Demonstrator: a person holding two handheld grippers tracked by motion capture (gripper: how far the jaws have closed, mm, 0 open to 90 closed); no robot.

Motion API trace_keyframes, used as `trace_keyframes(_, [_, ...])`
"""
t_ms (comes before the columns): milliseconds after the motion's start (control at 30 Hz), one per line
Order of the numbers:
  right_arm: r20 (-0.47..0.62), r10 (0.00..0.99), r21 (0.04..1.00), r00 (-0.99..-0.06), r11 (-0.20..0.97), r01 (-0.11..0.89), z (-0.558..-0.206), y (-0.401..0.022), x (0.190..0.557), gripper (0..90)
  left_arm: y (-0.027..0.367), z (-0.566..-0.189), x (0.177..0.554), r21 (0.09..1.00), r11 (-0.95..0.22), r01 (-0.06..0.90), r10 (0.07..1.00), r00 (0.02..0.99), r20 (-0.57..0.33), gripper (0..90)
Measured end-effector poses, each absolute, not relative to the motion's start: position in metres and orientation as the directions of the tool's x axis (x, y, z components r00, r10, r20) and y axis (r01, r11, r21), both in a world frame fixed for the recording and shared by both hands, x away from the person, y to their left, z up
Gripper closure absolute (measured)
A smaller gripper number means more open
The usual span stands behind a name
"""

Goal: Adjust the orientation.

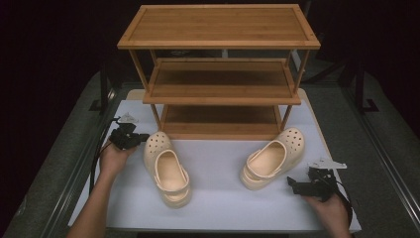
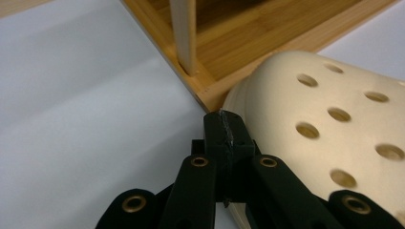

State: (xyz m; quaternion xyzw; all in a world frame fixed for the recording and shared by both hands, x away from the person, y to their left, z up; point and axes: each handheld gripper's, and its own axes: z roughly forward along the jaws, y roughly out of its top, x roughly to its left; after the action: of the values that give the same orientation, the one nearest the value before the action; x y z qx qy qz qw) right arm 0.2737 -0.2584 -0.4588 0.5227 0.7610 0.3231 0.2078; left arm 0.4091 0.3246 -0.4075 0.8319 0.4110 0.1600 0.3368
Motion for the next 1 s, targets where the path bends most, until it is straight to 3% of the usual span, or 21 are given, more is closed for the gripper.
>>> trace_keyframes(567, [0.020, 0.929, 0.709, -0.368, 0.246, 0.661, -0.459, -0.259, 0.274, 8.4, 0.301, -0.414, 0.379, 0.703, -0.466, 0.537, 0.741, 0.671, -0.021, 90.0])
trace_keyframes(1000, [0.021, 0.929, 0.709, -0.368, 0.246, 0.661, -0.459, -0.259, 0.274, 8.4, 0.317, -0.405, 0.355, 0.724, -0.425, 0.543, 0.742, 0.667, -0.065, 90.0])
